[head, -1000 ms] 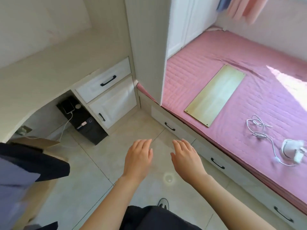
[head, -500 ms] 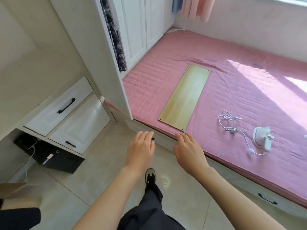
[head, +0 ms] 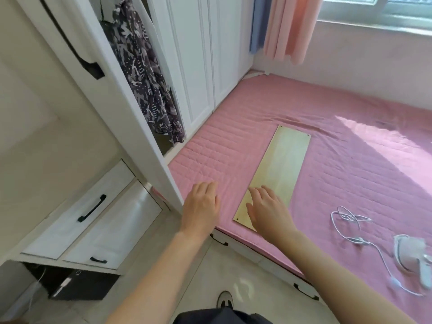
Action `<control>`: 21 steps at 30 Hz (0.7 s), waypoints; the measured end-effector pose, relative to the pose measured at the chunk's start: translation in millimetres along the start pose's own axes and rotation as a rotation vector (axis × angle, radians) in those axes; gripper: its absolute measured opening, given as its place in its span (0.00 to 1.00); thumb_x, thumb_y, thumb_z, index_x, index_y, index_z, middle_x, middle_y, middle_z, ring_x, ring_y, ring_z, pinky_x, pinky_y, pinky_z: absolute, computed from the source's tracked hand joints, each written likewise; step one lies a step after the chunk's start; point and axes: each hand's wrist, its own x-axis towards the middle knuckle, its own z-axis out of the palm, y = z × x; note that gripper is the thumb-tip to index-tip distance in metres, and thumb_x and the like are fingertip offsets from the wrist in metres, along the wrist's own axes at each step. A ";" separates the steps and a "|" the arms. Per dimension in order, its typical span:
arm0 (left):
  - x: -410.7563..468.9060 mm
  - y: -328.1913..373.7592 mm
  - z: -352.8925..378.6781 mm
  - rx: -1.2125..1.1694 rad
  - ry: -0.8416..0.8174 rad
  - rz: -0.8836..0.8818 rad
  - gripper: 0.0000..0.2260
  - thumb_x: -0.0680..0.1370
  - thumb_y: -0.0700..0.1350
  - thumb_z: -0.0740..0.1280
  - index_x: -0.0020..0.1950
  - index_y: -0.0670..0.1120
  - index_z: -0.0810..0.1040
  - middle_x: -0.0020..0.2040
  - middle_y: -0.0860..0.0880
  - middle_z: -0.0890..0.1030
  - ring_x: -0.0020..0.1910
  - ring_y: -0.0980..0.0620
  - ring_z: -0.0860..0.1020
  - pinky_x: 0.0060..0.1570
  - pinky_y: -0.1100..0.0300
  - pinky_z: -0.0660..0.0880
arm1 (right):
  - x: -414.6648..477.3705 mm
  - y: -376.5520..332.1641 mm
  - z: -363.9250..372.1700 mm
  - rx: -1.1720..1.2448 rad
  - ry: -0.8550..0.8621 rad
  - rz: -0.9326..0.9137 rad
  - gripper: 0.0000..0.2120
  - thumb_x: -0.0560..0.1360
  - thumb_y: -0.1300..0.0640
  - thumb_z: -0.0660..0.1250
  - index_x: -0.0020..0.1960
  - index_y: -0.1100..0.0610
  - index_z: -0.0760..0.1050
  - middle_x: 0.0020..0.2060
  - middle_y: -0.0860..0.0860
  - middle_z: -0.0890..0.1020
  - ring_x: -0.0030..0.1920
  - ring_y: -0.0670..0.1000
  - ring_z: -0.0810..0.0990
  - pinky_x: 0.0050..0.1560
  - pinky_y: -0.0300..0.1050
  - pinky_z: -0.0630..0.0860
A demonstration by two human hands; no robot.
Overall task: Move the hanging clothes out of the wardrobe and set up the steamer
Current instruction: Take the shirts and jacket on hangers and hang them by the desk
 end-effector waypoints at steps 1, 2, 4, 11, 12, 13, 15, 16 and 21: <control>13.7 -2.5 -0.8 0.001 0.012 -0.010 0.15 0.79 0.43 0.60 0.65 0.42 0.74 0.59 0.47 0.78 0.58 0.49 0.73 0.58 0.56 0.71 | 14.3 1.3 -3.2 0.003 0.005 -0.009 0.20 0.78 0.54 0.62 0.67 0.63 0.69 0.61 0.57 0.77 0.66 0.60 0.71 0.63 0.53 0.72; 26.8 -5.4 -0.9 0.005 0.023 -0.022 0.14 0.79 0.42 0.61 0.64 0.42 0.74 0.58 0.47 0.78 0.57 0.48 0.73 0.57 0.55 0.72 | 28.4 2.3 -6.4 0.014 0.013 -0.017 0.20 0.79 0.54 0.61 0.67 0.62 0.69 0.61 0.57 0.77 0.67 0.60 0.70 0.63 0.53 0.71; 53.7 -12.2 -0.6 0.014 0.046 -0.044 0.14 0.79 0.42 0.61 0.64 0.41 0.74 0.58 0.46 0.78 0.57 0.47 0.73 0.57 0.54 0.72 | 58.5 3.6 -12.2 0.027 0.027 -0.046 0.20 0.80 0.54 0.59 0.68 0.63 0.68 0.62 0.58 0.76 0.68 0.60 0.69 0.65 0.53 0.69; 137.7 -30.4 -6.3 0.085 0.185 -0.139 0.13 0.75 0.38 0.66 0.59 0.38 0.77 0.54 0.43 0.80 0.54 0.43 0.75 0.54 0.51 0.74 | 167.0 13.0 -24.2 0.031 0.016 -0.160 0.19 0.79 0.54 0.61 0.66 0.63 0.70 0.60 0.58 0.77 0.65 0.61 0.71 0.61 0.55 0.73; 150.2 -34.5 -6.3 0.094 0.200 -0.152 0.13 0.74 0.37 0.66 0.58 0.38 0.77 0.54 0.43 0.80 0.54 0.43 0.75 0.53 0.50 0.75 | 182.5 13.9 -27.1 0.040 0.013 -0.182 0.19 0.78 0.54 0.61 0.66 0.63 0.70 0.60 0.58 0.77 0.66 0.61 0.71 0.61 0.55 0.73; 162.5 -38.8 -6.6 0.100 0.218 -0.170 0.13 0.74 0.36 0.66 0.58 0.38 0.77 0.54 0.43 0.80 0.54 0.43 0.75 0.53 0.50 0.75 | 198.1 14.3 -30.5 0.042 0.011 -0.208 0.19 0.79 0.55 0.61 0.66 0.63 0.69 0.60 0.58 0.77 0.66 0.61 0.70 0.61 0.55 0.72; 187.2 -47.2 -9.7 0.098 0.249 -0.228 0.13 0.74 0.37 0.65 0.59 0.39 0.77 0.55 0.44 0.80 0.56 0.44 0.75 0.53 0.51 0.75 | 230.0 15.0 -39.0 0.022 0.011 -0.270 0.19 0.79 0.55 0.60 0.66 0.63 0.69 0.61 0.58 0.77 0.66 0.61 0.70 0.62 0.53 0.71; 199.7 -51.2 -12.5 0.095 0.264 -0.266 0.14 0.75 0.38 0.65 0.60 0.40 0.77 0.56 0.44 0.80 0.57 0.44 0.75 0.53 0.51 0.75 | 246.2 15.0 -43.8 0.008 0.018 -0.299 0.18 0.79 0.56 0.59 0.67 0.63 0.69 0.60 0.58 0.77 0.66 0.61 0.70 0.62 0.52 0.71; 260.7 -77.8 -32.6 0.147 0.351 -0.390 0.14 0.77 0.41 0.64 0.62 0.41 0.75 0.58 0.44 0.79 0.59 0.45 0.73 0.55 0.50 0.75 | 328.5 3.3 -73.1 0.003 0.050 -0.447 0.18 0.80 0.56 0.57 0.67 0.63 0.68 0.61 0.58 0.76 0.67 0.60 0.69 0.65 0.51 0.69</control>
